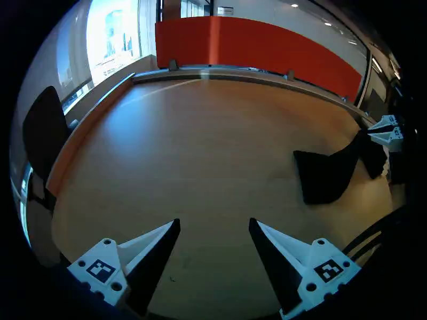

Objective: Fold towel

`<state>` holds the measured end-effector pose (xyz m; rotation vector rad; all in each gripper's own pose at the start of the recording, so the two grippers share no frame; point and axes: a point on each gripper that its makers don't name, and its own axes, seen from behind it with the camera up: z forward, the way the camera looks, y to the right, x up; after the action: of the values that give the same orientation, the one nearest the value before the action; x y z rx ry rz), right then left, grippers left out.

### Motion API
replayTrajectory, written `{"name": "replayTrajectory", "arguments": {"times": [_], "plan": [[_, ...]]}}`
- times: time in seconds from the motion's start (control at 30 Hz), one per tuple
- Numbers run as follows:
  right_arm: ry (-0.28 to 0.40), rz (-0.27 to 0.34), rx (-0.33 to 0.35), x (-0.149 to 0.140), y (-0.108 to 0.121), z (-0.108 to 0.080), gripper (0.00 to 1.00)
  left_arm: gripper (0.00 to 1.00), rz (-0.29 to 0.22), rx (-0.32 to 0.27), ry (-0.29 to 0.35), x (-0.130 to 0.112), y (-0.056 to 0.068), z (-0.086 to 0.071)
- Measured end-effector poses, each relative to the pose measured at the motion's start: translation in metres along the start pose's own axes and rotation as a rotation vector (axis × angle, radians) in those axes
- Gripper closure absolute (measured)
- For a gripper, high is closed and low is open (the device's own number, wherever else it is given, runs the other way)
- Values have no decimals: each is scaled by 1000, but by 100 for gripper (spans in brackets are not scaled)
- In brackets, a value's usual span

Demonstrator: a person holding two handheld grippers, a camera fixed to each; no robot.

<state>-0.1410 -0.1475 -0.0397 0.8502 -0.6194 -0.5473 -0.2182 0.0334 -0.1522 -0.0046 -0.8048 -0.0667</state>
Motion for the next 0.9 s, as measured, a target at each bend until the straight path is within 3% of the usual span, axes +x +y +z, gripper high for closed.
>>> {"name": "replayTrajectory", "arguments": {"times": [0.63,0.67,0.83,0.87,0.9], "plan": [[-22,-32,139,9,-59,47,95,5,-28,27,1,-5,-18,-6],[-26,-31,143,7,-61,49,88,5,-29,29,0,-6,-19,-6],[-49,-19,131,-3,-62,57,32,4,-29,36,-6,-8,-23,-6],[-53,-17,128,-5,-61,57,25,4,-28,36,-7,-8,-23,-6],[-57,-14,125,-7,-61,57,25,4,-27,37,-8,-8,-24,-6]]}}
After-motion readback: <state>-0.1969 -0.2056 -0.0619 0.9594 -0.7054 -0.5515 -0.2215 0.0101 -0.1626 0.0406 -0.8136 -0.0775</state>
